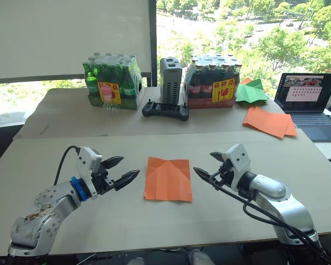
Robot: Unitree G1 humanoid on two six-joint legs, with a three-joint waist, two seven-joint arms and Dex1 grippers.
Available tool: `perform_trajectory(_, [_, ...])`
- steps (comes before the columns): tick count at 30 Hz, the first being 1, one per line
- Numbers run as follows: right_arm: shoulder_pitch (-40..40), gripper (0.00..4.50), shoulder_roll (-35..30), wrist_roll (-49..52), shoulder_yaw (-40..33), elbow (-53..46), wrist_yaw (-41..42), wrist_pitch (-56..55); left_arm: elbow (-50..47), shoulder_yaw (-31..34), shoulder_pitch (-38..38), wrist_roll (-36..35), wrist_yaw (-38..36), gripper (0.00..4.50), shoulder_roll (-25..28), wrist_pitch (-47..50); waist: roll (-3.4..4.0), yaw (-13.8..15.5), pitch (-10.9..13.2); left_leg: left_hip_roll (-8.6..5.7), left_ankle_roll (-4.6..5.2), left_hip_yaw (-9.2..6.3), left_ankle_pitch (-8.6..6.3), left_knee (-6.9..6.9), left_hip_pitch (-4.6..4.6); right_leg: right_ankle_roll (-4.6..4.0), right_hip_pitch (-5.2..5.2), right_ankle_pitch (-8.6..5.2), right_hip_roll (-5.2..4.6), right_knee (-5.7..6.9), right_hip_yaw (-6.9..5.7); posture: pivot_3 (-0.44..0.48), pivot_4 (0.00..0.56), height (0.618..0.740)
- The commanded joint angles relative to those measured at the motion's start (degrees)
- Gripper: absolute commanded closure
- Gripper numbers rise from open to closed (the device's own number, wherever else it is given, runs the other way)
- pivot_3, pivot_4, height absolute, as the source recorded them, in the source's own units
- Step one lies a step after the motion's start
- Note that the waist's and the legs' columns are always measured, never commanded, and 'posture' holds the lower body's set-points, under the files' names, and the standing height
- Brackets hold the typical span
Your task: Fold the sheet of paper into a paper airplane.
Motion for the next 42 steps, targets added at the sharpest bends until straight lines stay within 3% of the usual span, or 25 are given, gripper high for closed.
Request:
perform_trajectory(1, [-0.28, 0.00, 0.33, 0.58, -0.48, -2.41, -0.50, -0.09, -0.42, -1.12, -0.35, 2.50, -1.01, 0.02, 0.92, -2.89, 0.00, 0.00, 0.00, 0.00, 0.00, 0.00, 0.00, 0.00, 0.00, 0.00, 0.00, 0.00, 0.00, 0.00, 0.00, 0.000, 0.150, 0.723])
perform_trajectory(12, [-0.56, 0.00, 0.41, 0.45, -0.37, -2.25, -1.12, 0.29, 4.95, -4.25, -4.66, 4.65, -2.59, 0.02, -0.63, -3.77, 0.00, 0.18, 0.00, -0.01, 0.00, 0.01, 0.00, 0.03, 0.00, 0.00, 0.01, 0.00, 0.00, 0.01, 0.00, 0.000, 0.150, 0.723])
perform_trajectory(15, [-0.49, 0.00, 0.40, 0.41, -0.43, -2.35, -1.40, 0.54, 7.20, -8.22, -7.59, 7.18, -3.64, 0.84, -1.84, -4.74, 0.00, 0.28, 0.00, -0.03, 0.00, 0.00, 0.00, 0.03, 0.00, 0.00, 0.02, 0.01, -0.01, 0.02, 0.00, 0.000, 0.150, 0.723])
perform_trajectory(26, [0.32, 0.00, 0.15, -0.21, 0.55, -3.00, -2.24, 1.84, 19.83, -22.58, -18.13, 19.36, -8.71, 4.47, -4.43, -10.02, 0.00, 0.08, 0.00, -0.04, 0.00, 0.01, 0.00, 0.04, 0.00, 0.00, 0.02, 0.01, -0.01, 0.02, 0.00, 0.000, 0.150, 0.723])
perform_trajectory(30, [0.08, 0.00, 0.15, -0.56, 0.95, -2.77, -2.76, 2.11, 24.47, -28.60, -19.77, 26.11, -11.77, 4.47, -2.65, -12.88, 0.00, -0.01, 0.00, -0.04, 0.01, 0.02, 0.00, 0.03, 0.00, 0.00, 0.01, 0.01, -0.01, 0.02, 0.01, 0.000, 0.150, 0.723])
perform_trajectory(40, [0.05, 0.00, -1.82, -1.65, 3.64, -2.53, -1.39, 6.25, 29.29, -32.71, -19.98, 33.09, -14.09, 4.47, -2.21, -14.59, 0.02, 0.20, -0.03, -0.04, 0.01, 0.01, 0.00, 0.06, 0.05, 0.01, 0.08, 0.01, -0.02, 0.04, 0.00, 0.000, 0.150, 0.723])
perform_trajectory(42, [-0.37, 0.53, -2.35, -1.66, 4.00, -1.93, -0.93, 6.54, 29.28, -32.84, -19.74, 33.49, -14.29, 4.50, -2.20, -14.91, 0.02, 0.20, -0.04, -0.04, 0.01, 0.01, 0.00, 0.06, 0.07, 0.01, 0.10, 0.00, -0.02, 0.06, 0.01, 0.000, 0.150, 0.723])
